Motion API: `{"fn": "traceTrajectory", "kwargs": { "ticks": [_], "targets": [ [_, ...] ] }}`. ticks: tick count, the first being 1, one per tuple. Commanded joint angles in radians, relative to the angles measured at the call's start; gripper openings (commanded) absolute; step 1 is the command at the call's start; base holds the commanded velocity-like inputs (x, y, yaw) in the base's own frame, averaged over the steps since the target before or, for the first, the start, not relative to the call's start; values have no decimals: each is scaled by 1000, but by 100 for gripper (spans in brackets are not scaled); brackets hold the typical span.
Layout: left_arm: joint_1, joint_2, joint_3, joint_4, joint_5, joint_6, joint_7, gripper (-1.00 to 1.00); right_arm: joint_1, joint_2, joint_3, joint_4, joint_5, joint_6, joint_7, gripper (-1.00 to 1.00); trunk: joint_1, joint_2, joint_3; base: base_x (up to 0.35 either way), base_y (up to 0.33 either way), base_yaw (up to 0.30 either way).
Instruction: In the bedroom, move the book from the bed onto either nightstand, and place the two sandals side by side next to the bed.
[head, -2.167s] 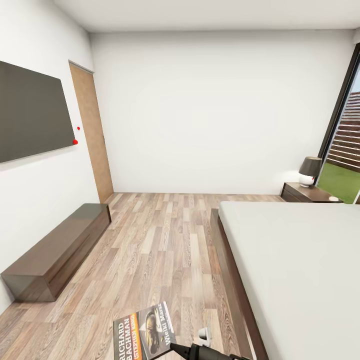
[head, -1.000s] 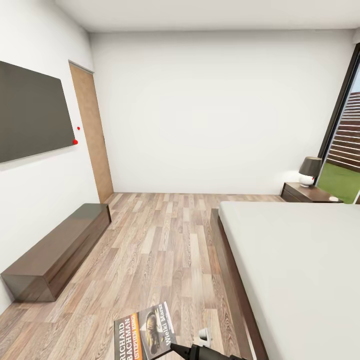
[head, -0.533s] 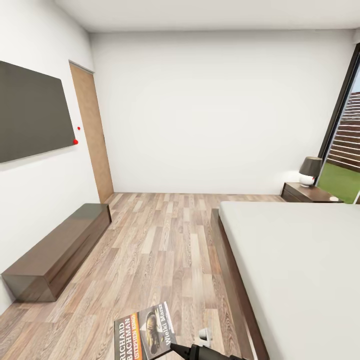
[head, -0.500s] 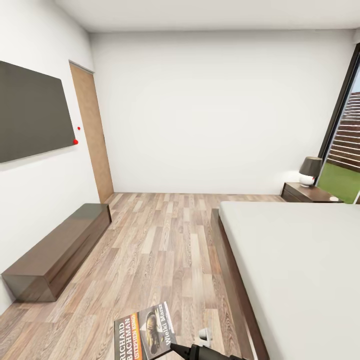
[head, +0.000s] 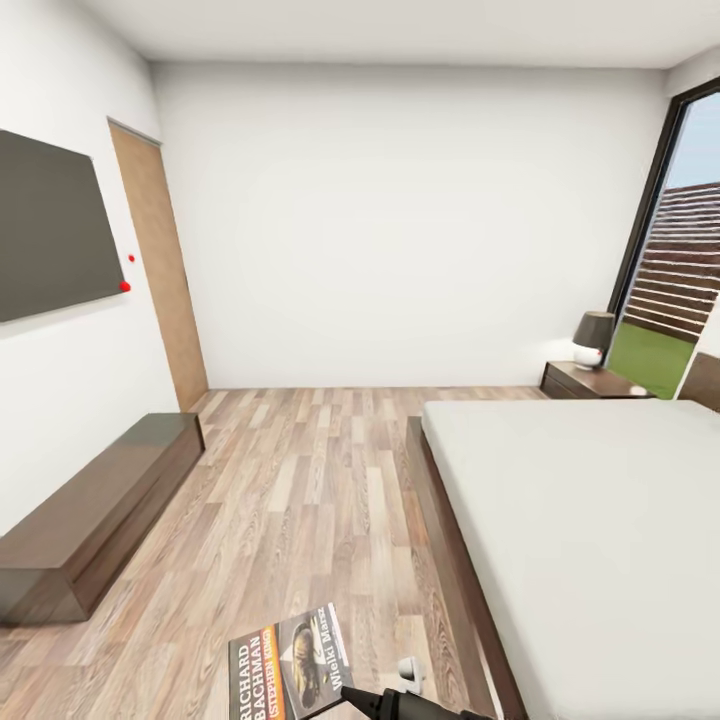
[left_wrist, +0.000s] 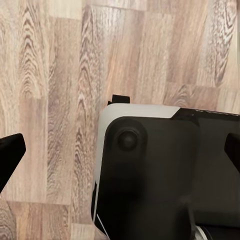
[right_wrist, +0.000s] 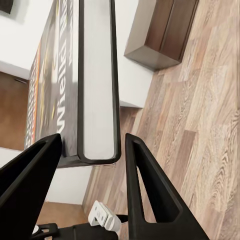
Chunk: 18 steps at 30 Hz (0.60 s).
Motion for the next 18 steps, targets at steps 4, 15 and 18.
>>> {"fn": "traceTrajectory", "kwargs": {
  "ticks": [4, 15, 18],
  "targets": [
    [0, 1, -8, 1, 10, -3, -3, 100, -1, -1, 2, 1, -11, 11, 4, -100, 0, -1, 1, 0, 40, -261],
    [0, 0, -8, 1, 10, -4, -3, 100, -1, -2, 3, 1, -11, 11, 4, -100, 0, -1, 5, 0, 96, -225],
    [0, 1, -8, 1, 10, -4, -3, 100, -1, -2, 3, 0, -11, 11, 4, -100, 0, -1, 5, 31, 178, -61]
  ]
}}
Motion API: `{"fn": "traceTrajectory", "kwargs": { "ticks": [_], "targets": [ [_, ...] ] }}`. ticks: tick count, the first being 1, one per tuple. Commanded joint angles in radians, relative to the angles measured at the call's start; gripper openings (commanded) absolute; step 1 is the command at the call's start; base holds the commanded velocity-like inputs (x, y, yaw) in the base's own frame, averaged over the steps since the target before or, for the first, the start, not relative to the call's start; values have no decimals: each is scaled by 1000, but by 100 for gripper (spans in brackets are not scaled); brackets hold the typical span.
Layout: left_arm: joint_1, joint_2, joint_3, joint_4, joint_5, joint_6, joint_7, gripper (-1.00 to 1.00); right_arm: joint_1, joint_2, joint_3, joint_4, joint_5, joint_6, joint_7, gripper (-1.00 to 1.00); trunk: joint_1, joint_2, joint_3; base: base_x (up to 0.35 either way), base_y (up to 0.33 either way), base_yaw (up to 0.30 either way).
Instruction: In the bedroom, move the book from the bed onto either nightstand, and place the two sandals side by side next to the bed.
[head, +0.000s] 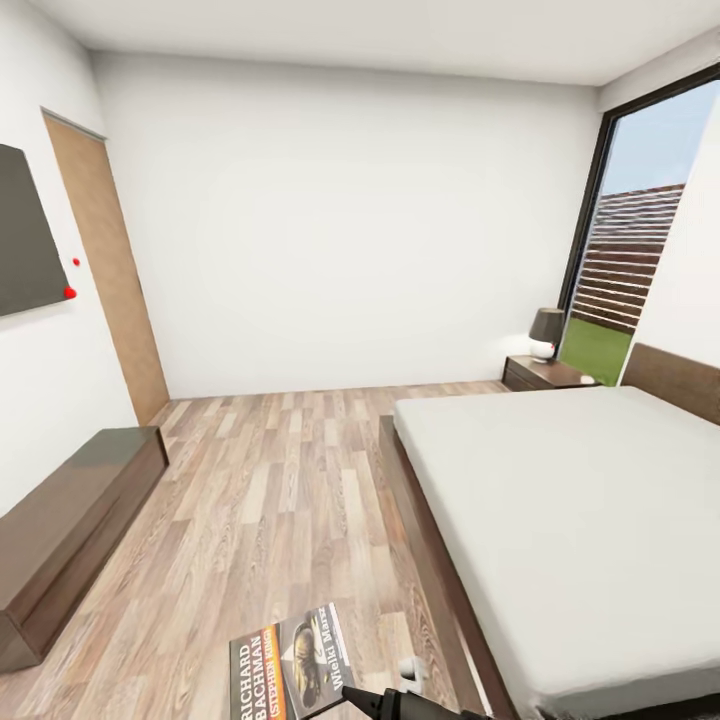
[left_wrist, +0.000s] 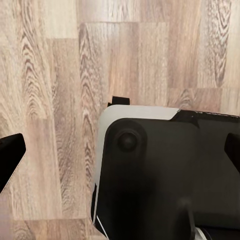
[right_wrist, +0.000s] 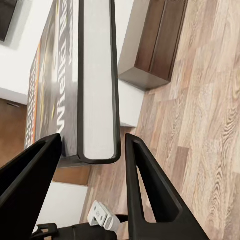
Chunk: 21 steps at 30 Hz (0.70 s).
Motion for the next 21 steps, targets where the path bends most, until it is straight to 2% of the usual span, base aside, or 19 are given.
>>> {"fn": "traceTrajectory", "kwargs": {
  "ticks": [1, 16, 21],
  "targets": [
    [0, 0, -8, 1, 10, -3, -3, 100, -1, 0, 3, 1, -11, 11, 4, -100, 0, -1, 0, 38, 173, -35],
    [0, -1, -8, 1, 10, -4, -3, 100, -1, 0, 3, 1, -11, 11, 2, -100, 0, -1, 0, 10, 46, -8],
    [0, -1, -9, 1, 10, -4, -3, 100, -1, 1, 3, 1, -11, 11, 1, -100, 0, -1, 0, 80, 134, 0]
  ]
}}
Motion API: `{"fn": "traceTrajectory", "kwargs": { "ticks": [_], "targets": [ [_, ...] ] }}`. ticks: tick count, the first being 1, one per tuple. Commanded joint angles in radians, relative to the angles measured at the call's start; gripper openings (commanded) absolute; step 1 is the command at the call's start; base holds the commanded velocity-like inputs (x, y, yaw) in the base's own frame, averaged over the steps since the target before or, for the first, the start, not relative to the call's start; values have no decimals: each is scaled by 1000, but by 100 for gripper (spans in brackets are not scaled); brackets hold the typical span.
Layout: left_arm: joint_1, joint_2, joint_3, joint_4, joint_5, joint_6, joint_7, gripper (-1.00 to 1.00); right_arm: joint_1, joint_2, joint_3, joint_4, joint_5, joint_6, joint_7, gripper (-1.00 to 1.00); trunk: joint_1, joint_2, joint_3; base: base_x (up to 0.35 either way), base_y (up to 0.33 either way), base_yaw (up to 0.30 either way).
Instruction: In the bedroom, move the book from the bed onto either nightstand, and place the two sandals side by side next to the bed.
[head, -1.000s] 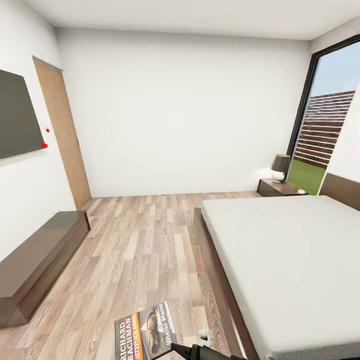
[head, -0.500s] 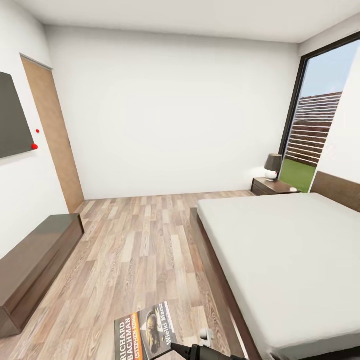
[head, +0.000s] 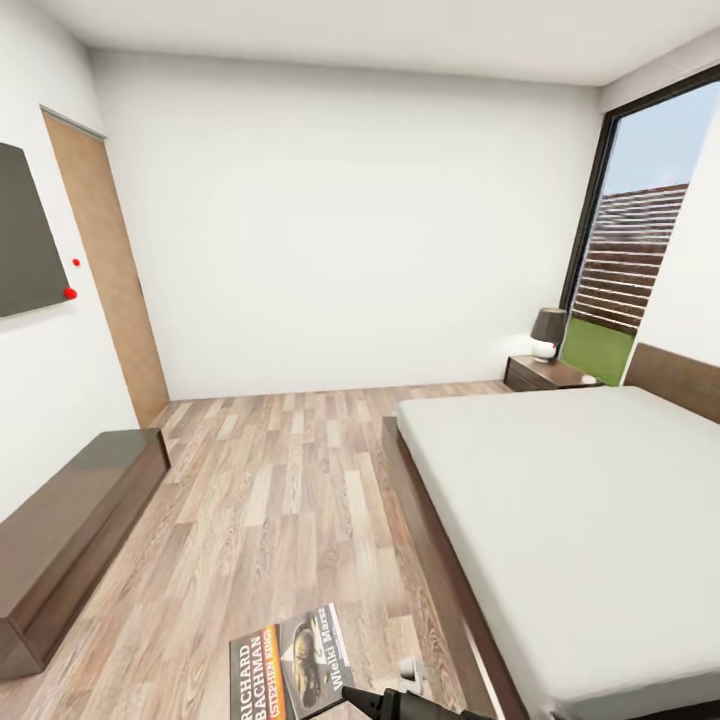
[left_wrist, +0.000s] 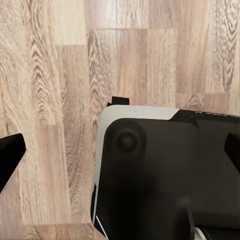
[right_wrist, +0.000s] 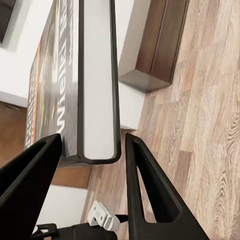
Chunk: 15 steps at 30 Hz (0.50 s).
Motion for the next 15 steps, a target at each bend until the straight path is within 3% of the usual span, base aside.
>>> {"fn": "traceTrajectory", "kwargs": {
  "ticks": [1, 15],
  "targets": [
    [0, 0, -9, 1, 10, -3, -3, 100, -1, 0, 3, 1, -11, 11, 3, -100, 1, -1, 0, 147, 201, 0],
    [0, 0, -9, 1, 10, -3, -3, 100, -1, 0, 3, 0, -11, 11, 1, -100, 1, -1, 0, 230, 225, 0]
  ]
}}
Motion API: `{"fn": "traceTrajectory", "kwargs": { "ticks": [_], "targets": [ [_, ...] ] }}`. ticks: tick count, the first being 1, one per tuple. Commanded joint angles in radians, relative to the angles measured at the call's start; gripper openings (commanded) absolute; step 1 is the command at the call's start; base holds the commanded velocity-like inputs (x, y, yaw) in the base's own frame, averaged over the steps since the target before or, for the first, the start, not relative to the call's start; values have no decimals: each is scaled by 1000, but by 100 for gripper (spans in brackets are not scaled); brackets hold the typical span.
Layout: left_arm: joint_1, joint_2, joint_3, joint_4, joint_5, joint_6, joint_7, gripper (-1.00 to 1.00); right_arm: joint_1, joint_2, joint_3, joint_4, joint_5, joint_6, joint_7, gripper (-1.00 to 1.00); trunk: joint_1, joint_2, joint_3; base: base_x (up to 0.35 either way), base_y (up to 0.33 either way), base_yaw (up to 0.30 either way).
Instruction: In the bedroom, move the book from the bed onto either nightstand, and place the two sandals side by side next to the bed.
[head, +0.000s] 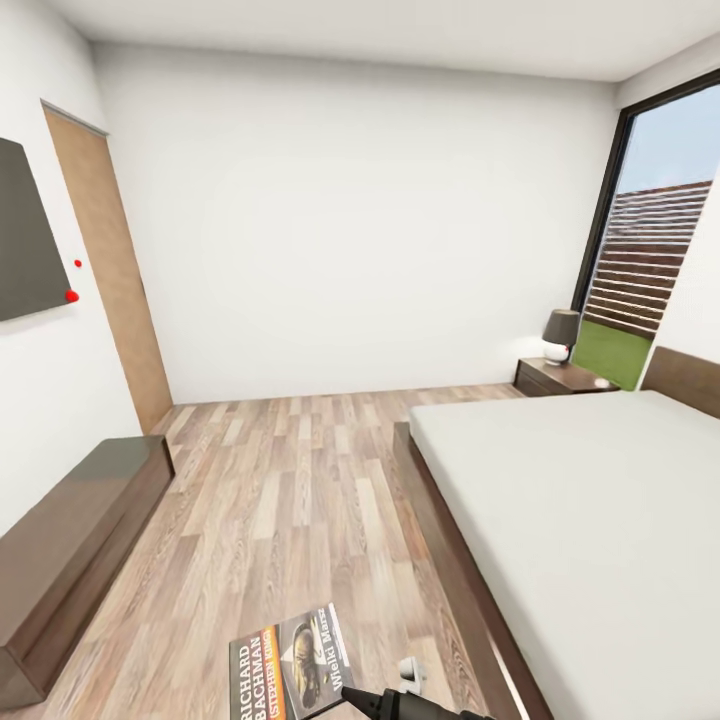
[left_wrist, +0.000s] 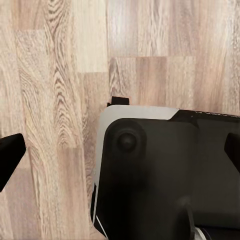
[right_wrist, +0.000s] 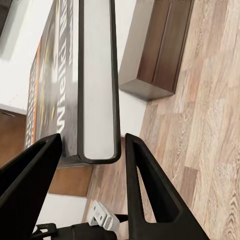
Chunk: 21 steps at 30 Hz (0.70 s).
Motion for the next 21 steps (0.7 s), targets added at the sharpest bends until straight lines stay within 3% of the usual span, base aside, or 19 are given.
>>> {"fn": "traceTrajectory", "kwargs": {
  "ticks": [1, 21],
  "targets": [
    [0, 0, -8, 1, 10, -3, -4, 100, -1, 0, 2, 0, -12, 11, 3, -100, 1, -1, 0, 262, 200, 0],
    [0, 0, -8, 1, 10, -3, -4, 100, 0, -1, 1, 1, -12, 10, 6, -100, 1, -1, 0, 264, 170, 0]
  ]
}}
